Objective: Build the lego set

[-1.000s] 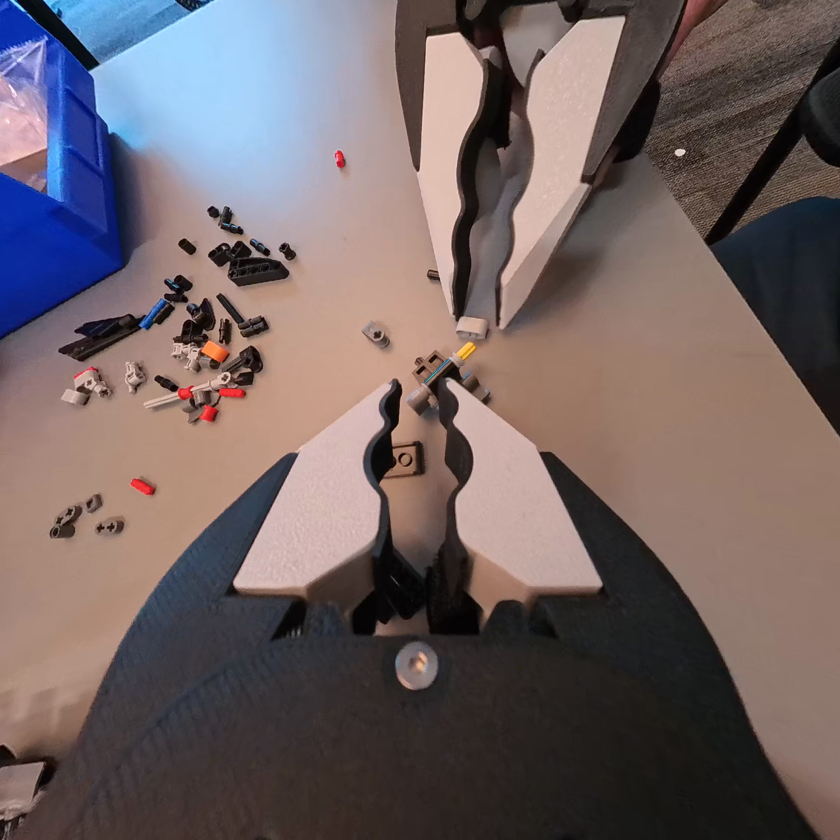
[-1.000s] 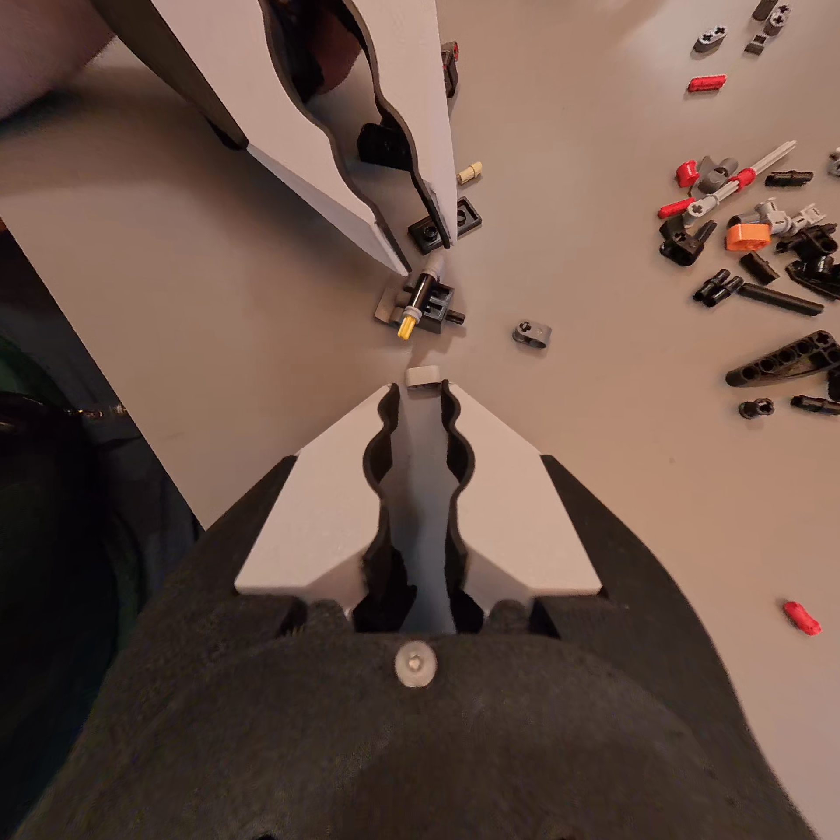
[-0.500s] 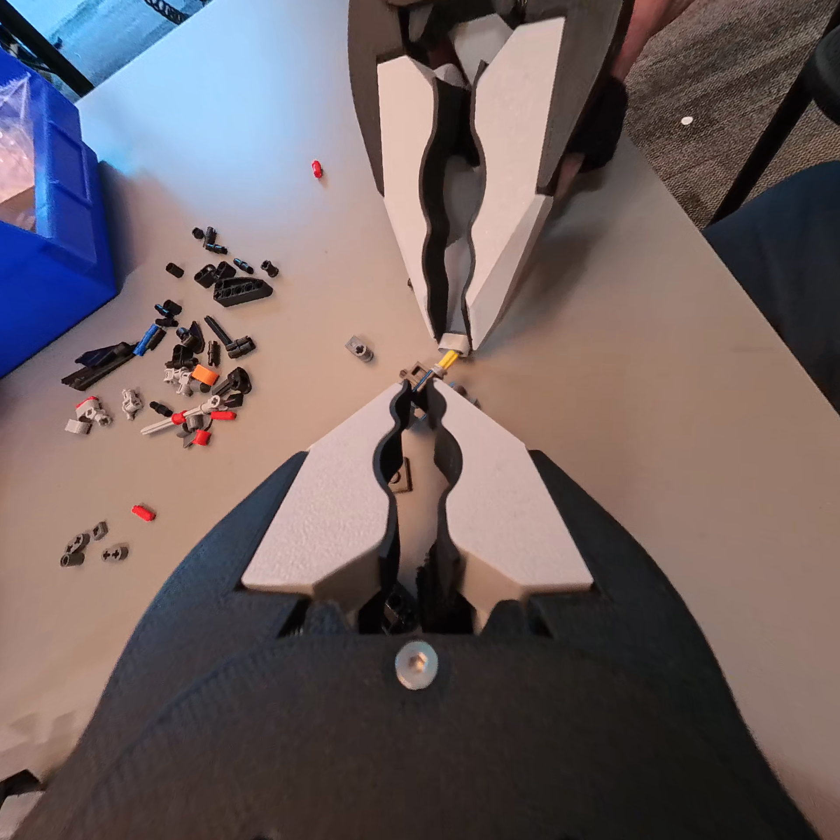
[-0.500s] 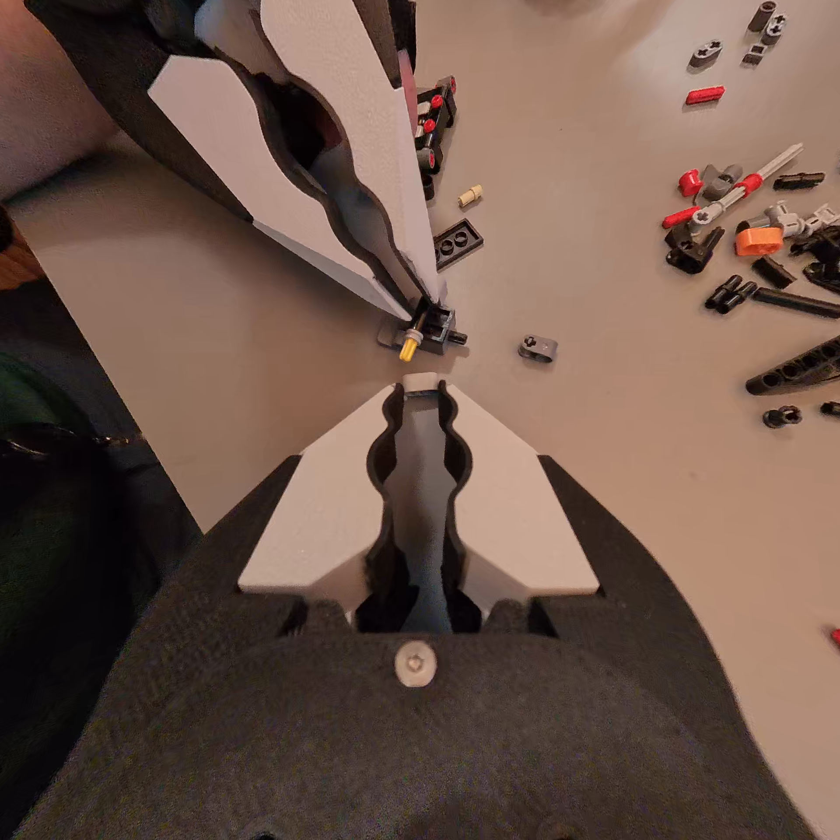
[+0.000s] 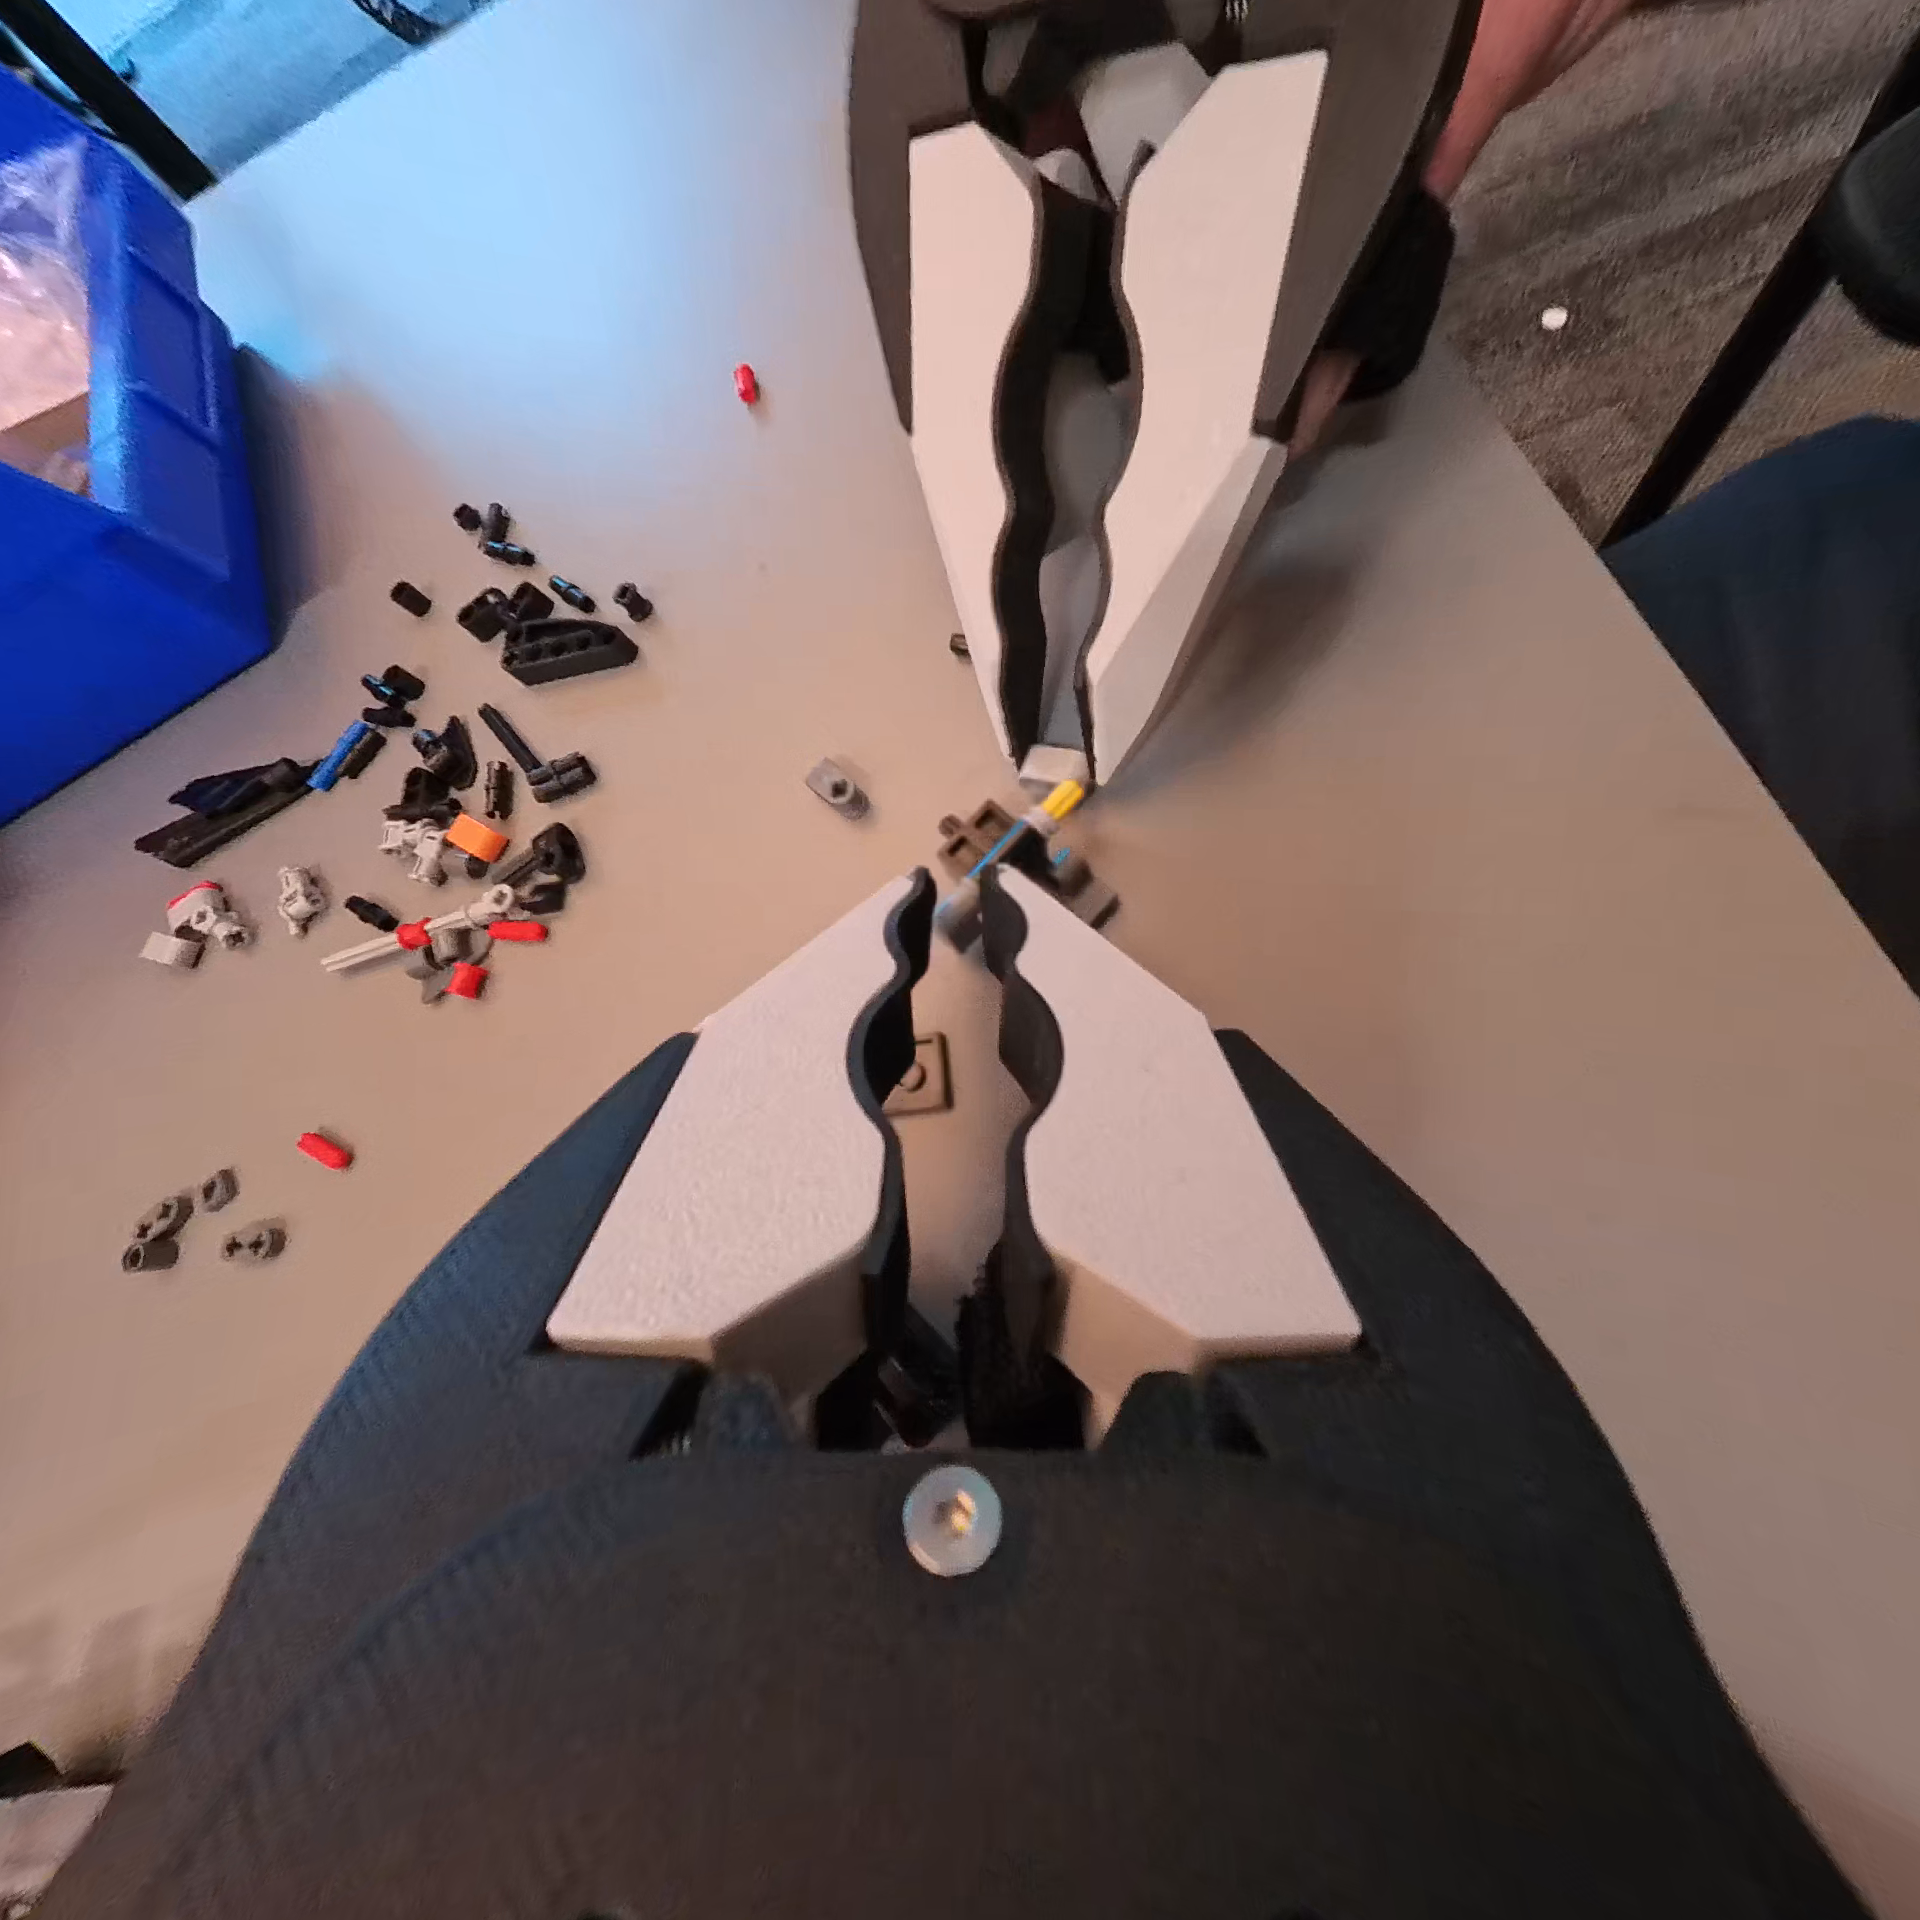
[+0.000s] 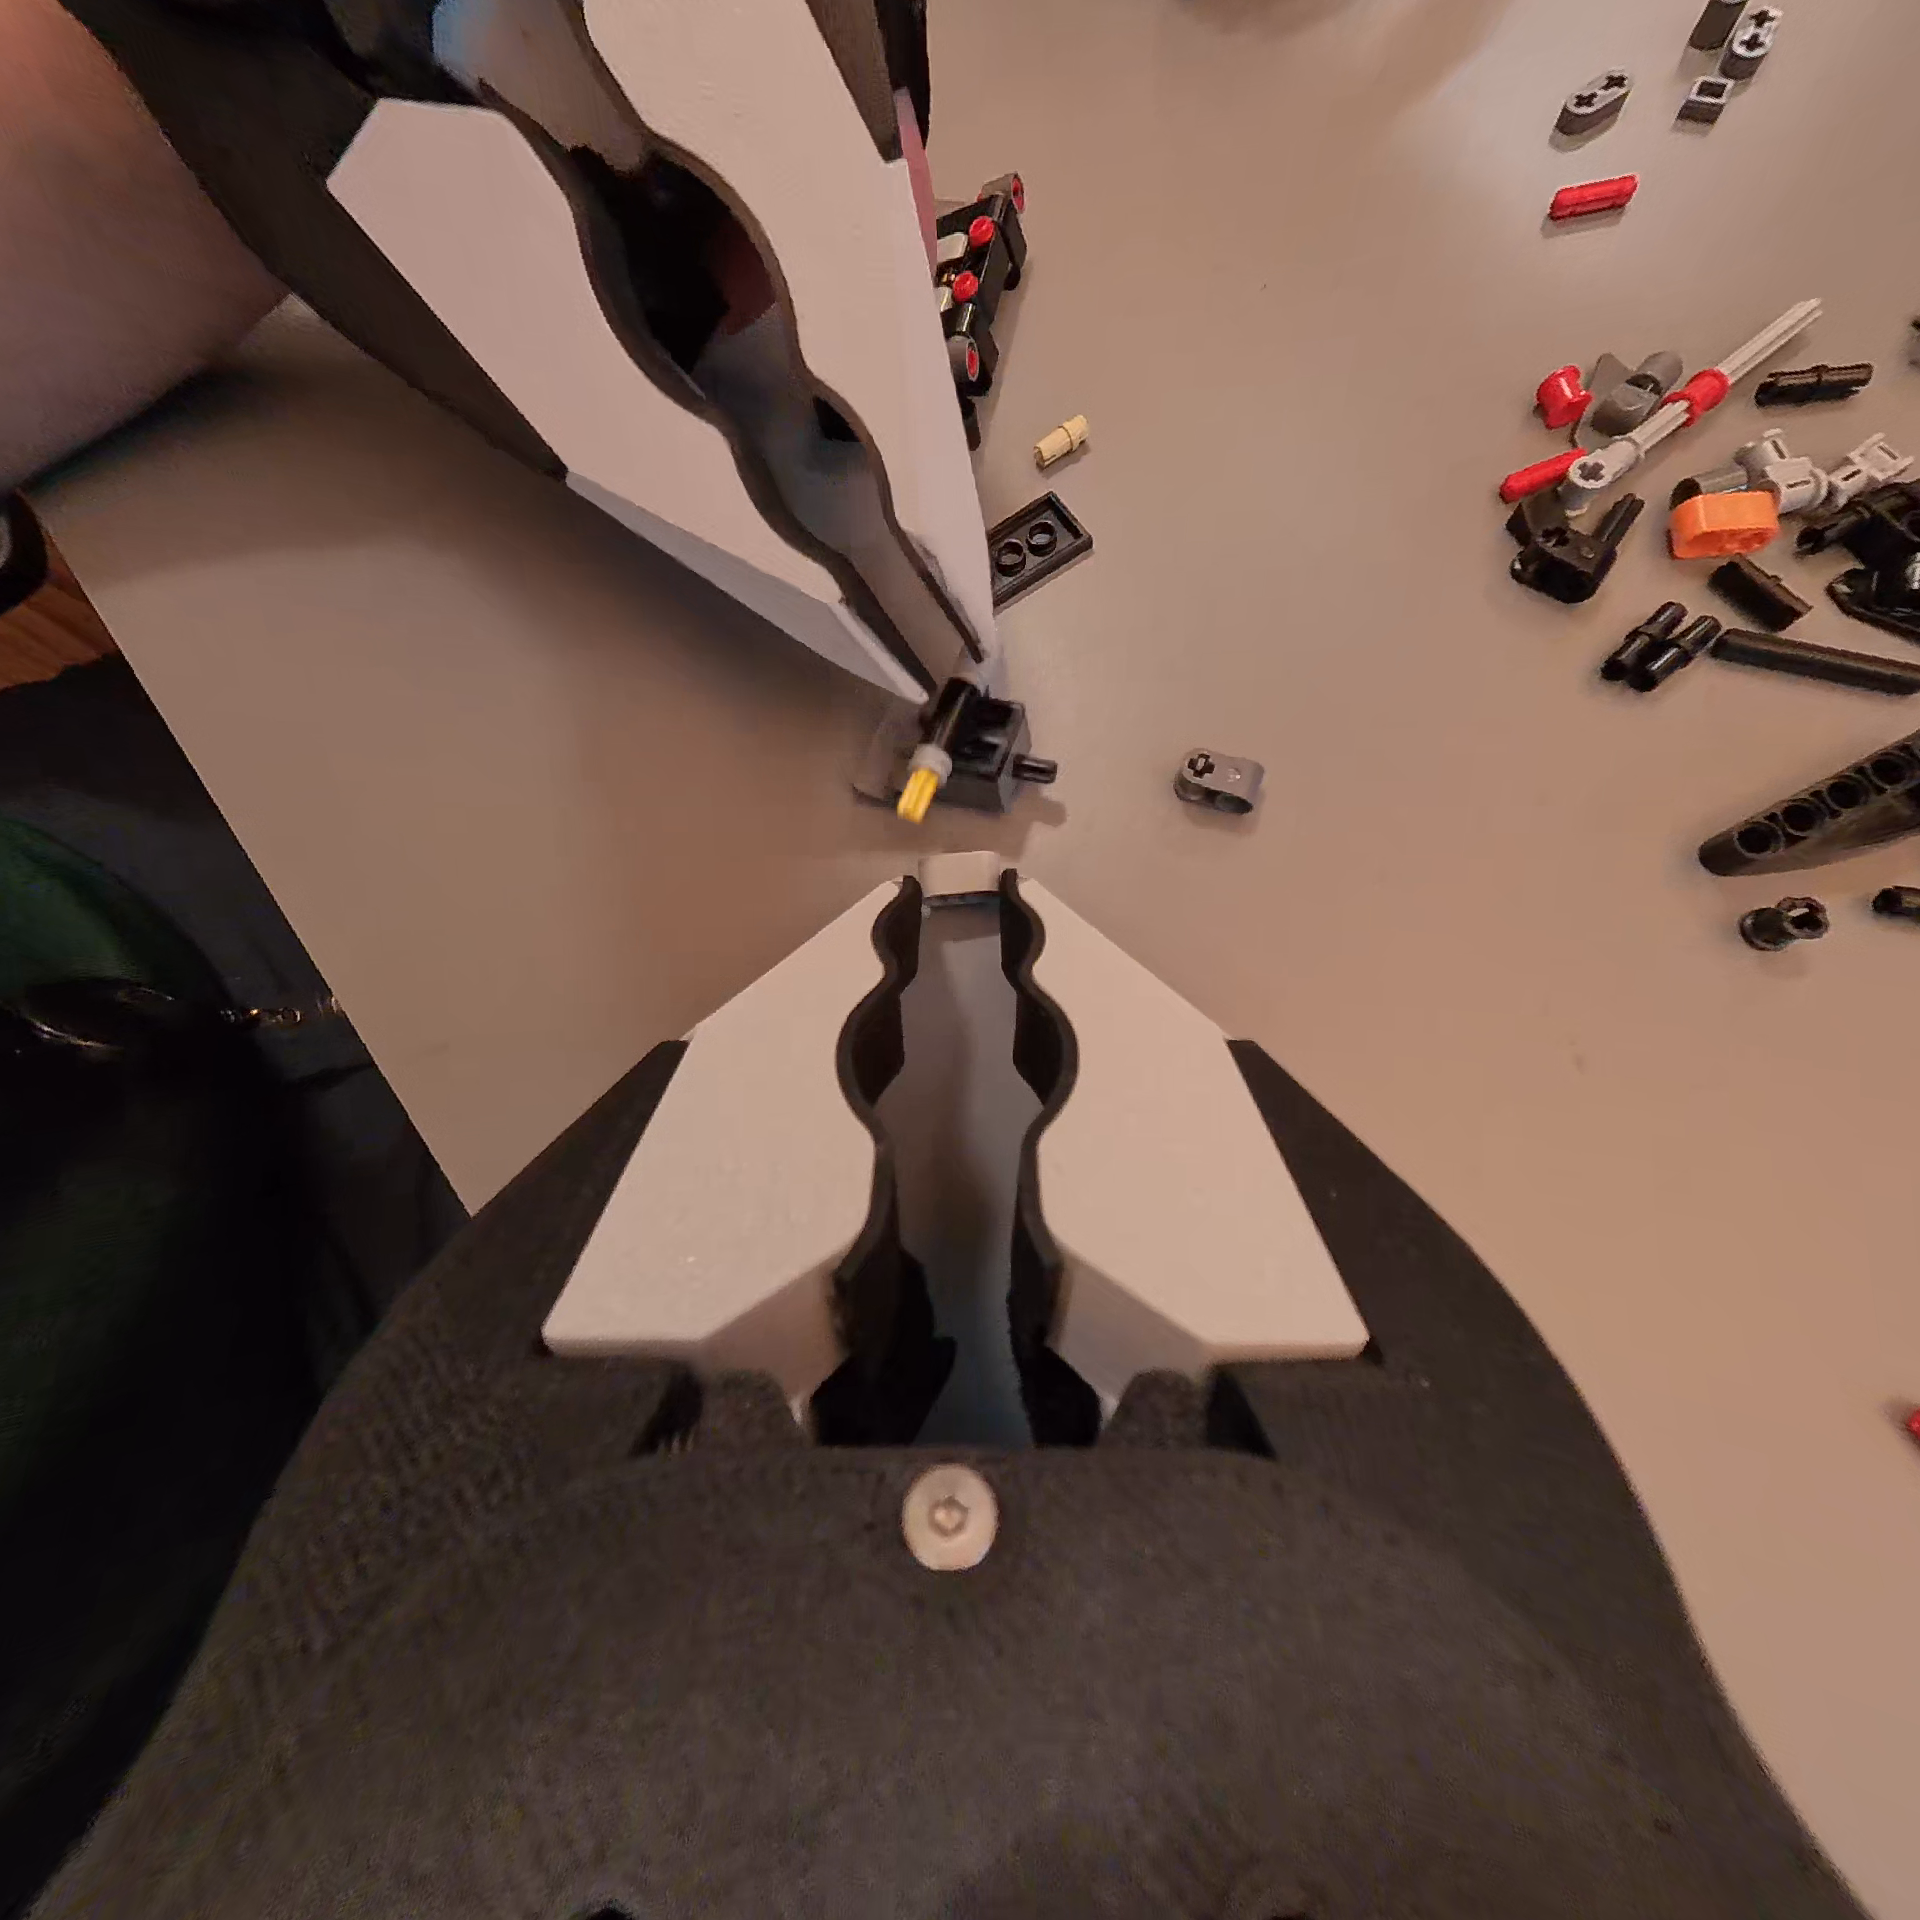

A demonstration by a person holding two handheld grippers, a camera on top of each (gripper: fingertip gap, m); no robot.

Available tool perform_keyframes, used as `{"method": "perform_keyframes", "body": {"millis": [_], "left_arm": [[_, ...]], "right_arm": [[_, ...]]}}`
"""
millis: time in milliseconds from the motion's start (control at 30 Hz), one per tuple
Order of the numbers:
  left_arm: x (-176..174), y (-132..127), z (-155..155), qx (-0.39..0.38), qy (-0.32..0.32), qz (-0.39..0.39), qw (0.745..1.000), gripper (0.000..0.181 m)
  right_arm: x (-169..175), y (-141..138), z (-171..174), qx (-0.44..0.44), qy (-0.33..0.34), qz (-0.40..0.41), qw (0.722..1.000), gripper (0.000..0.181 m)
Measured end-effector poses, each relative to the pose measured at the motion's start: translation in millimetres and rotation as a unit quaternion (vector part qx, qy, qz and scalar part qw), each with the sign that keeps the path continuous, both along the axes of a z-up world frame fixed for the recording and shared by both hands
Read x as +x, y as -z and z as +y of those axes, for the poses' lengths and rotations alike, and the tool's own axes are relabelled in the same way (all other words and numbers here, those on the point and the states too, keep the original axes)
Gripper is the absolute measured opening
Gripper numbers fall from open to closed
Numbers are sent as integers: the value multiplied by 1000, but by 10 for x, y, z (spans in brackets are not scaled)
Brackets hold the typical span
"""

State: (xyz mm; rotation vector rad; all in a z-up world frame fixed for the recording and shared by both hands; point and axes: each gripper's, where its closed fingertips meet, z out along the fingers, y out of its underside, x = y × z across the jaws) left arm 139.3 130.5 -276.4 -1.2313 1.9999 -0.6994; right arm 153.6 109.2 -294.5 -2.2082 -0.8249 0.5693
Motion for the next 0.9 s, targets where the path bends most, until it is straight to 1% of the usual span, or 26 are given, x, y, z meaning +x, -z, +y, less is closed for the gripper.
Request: {"method": "perform_keyframes", "body": {"millis": [100, 233, 333, 533, 700, 767, 833, 900], "left_arm": [[28, -51, 8, -11, -5, -13, 1000, 9], [30, 25, 79, -13, -27, 6, 1000, 11], [-1, 53, 36, -37, -16, 15, 999, 14], [0, 45, 41, -25, -14, 11, 1000, 14], [-7, 129, -1, -5, -4, 31, 999, 12], [-10, 109, 60, -6, -22, 32, 999, 13], [-16, 31, 76, -39, -33, 24, 998, 14], [4, -36, 133, -86, -67, 22, 994, 14]], "right_arm": [[-2, -19, 1, 0, 3, 9, 1000, 13], [0, -26, -8, -4, 5, 15, 1000, 14], [-1, -26, -17, -6, 4, 17, 1000, 13], [-13, -8, -36, -8, -3, 11, 1000, 13], [-10, -8, -38, -9, -2, 12, 1000, 13], [-7, -7, -41, -10, -1, 11, 1000, 14], [-1, -14, -44, -8, 1, 13, 1000, 13], [3, -19, -45, -8, 2, 16, 1000, 13]]}}
